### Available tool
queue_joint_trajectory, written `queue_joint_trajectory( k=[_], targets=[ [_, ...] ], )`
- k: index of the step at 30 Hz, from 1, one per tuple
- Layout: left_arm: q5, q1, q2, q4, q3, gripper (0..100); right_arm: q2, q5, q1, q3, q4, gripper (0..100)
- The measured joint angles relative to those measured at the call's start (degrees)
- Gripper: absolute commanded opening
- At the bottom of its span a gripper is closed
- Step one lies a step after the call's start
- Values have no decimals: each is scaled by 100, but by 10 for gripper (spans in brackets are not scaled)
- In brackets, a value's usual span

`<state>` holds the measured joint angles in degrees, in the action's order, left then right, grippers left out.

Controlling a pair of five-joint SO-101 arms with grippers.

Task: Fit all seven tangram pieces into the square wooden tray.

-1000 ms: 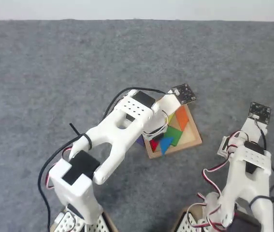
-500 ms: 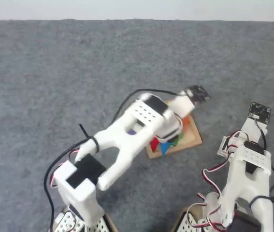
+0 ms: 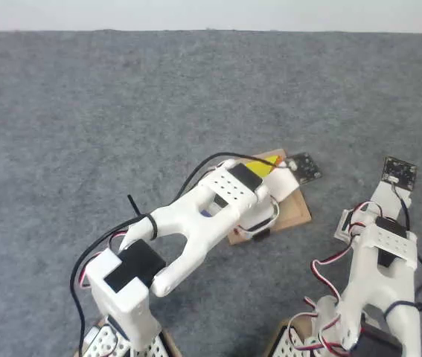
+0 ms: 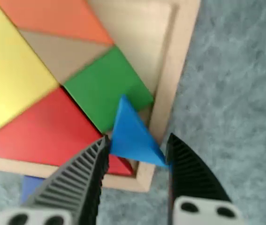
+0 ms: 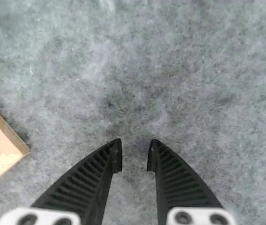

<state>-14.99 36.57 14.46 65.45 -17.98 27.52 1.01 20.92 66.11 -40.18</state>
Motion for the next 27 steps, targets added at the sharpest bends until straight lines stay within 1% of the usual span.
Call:
queue_joint_trajectory(
  k=[4,11,16,27],
  targets=[
    [-62,-158,-9,-141,-176,187,0,0,9,0,0,104],
    [-352,-466,-9,-158,-185,187,0,0,-9,0,0,104],
    [-440,-475,-9,-158,-185,187,0,0,-9,0,0,104],
    [-554,-615,0,105,308,187,0,0,-9,0,0,104]
  ],
)
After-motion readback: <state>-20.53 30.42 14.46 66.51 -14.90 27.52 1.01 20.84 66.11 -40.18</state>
